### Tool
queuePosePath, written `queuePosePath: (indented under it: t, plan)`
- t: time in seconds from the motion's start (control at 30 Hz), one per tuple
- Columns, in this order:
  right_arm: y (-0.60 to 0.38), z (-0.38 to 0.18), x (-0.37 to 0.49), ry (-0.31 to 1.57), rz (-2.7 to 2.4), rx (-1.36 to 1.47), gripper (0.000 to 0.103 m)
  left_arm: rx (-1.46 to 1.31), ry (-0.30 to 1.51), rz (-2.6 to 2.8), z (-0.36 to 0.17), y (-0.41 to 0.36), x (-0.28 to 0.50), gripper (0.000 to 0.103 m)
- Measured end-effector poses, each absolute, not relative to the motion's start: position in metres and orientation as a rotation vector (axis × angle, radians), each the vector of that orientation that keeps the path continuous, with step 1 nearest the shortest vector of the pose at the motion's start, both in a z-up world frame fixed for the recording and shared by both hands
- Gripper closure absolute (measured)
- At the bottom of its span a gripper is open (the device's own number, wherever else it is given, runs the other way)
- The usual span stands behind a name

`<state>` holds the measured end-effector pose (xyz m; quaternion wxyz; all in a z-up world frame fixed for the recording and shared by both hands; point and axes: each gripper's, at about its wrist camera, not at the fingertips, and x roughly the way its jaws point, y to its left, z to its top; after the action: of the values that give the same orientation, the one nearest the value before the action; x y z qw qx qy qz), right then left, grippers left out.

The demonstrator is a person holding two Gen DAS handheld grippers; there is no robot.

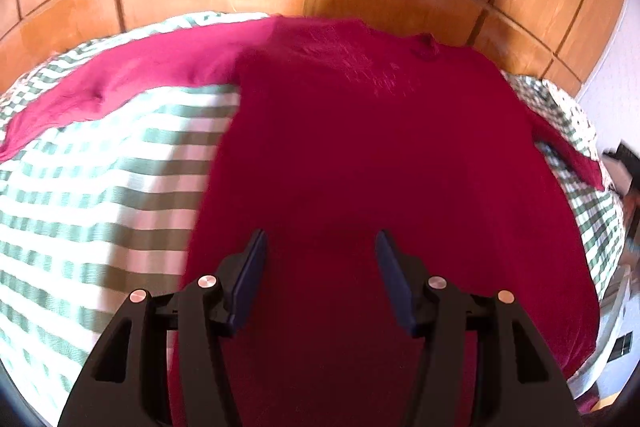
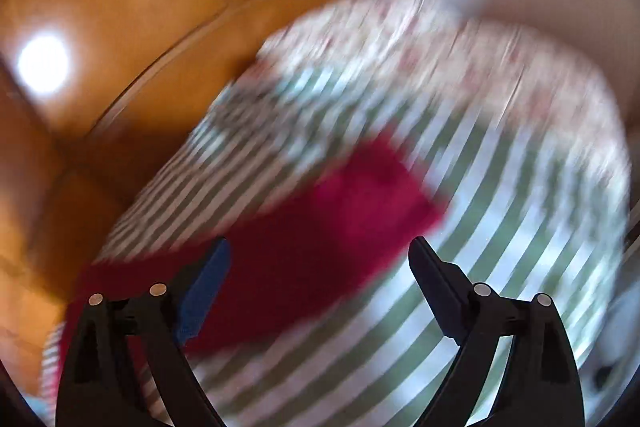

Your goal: Fold small clothes

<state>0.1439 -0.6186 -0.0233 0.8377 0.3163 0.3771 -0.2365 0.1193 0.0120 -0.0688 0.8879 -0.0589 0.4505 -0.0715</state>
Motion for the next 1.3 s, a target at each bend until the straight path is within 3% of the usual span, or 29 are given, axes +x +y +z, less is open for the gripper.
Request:
queuePosePath:
  t: [0.13, 0.17, 0.23, 0.27, 0.43, 0.47, 0.53, 0.57, 0.73, 0.8, 0.87, 0.93, 0.97, 1.0, 1.03, 1.07, 1.1, 1.13, 1.3]
  plan:
    - [-0.597, -0.061, 0.151, 0.823, -0.423, 0.81, 0.026, -0.162, 0.926, -0.102, -0.062, 0.033, 0.111, 0.047]
    - [-0.597, -0.065, 0.159, 0.807, -0.446, 0.801, 0.037, -0.166, 0.928, -0.085, -0.062, 0.04, 0.109, 0.047]
    - [-0.606, -0.066, 0.177, 0.797, -0.495, 0.788, 0.071, -0.176, 0.926, -0.051, -0.061, 0.05, 0.102, 0.047]
    - [-0.611, -0.064, 0.188, 0.811, -0.547, 0.749, 0.093, -0.184, 0.923, -0.042, -0.061, 0.055, 0.098, 0.047]
    - [-0.62, -0.058, 0.218, 0.874, -0.648, 0.541, 0.093, -0.187, 0.925, 0.024, -0.063, 0.083, 0.077, 0.047]
    - [-0.619, -0.058, 0.218, 0.883, -0.63, 0.545, 0.086, -0.181, 0.933, 0.036, -0.064, 0.09, 0.073, 0.046]
    - [-0.614, -0.054, 0.21, 0.881, -0.581, 0.556, 0.049, -0.193, 0.946, 0.041, -0.068, 0.1, 0.066, 0.044]
    - [-0.603, -0.051, 0.2, 0.872, -0.532, 0.566, 0.022, -0.215, 0.965, 0.018, -0.071, 0.106, 0.062, 0.044]
    - [-0.536, -0.047, 0.158, 0.941, -0.261, 0.553, 0.02, -0.248, 0.997, -0.079, -0.078, 0.11, 0.048, 0.046]
    - [-0.495, -0.051, 0.134, 0.996, -0.084, 0.548, 0.02, -0.253, 1.003, -0.121, -0.08, 0.107, 0.041, 0.051]
    - [-0.456, -0.055, 0.11, 1.049, 0.047, 0.526, 0.024, -0.25, 1.01, -0.168, -0.084, 0.1, 0.037, 0.055]
    - [-0.428, -0.06, 0.092, 1.088, 0.133, 0.504, 0.035, -0.242, 1.012, -0.187, -0.089, 0.095, 0.035, 0.061]
    - [-0.411, -0.063, 0.079, 1.113, 0.174, 0.481, 0.04, -0.242, 1.01, -0.189, -0.091, 0.092, 0.034, 0.067]
    - [-0.395, -0.065, 0.067, 1.127, 0.197, 0.438, 0.047, -0.247, 1.006, -0.199, -0.093, 0.091, 0.034, 0.083]
    - [-0.386, -0.067, 0.06, 1.133, 0.203, 0.4, 0.052, -0.254, 1.007, -0.217, -0.094, 0.089, 0.033, 0.09]
    - [-0.374, -0.068, 0.052, 1.131, 0.187, 0.329, 0.067, -0.246, 1.002, -0.214, -0.094, 0.086, 0.032, 0.094]
    - [-0.368, -0.067, 0.048, 1.128, 0.171, 0.283, 0.089, -0.235, 0.993, -0.214, -0.092, 0.084, 0.03, 0.096]
    - [-0.365, -0.065, 0.046, 1.13, 0.176, 0.267, 0.095, -0.233, 0.983, -0.223, -0.089, 0.083, 0.026, 0.097]
    - [-0.372, -0.045, 0.042, 1.097, 0.132, 0.188, 0.095, -0.247, 0.991, -0.277, -0.085, 0.079, 0.006, 0.097]
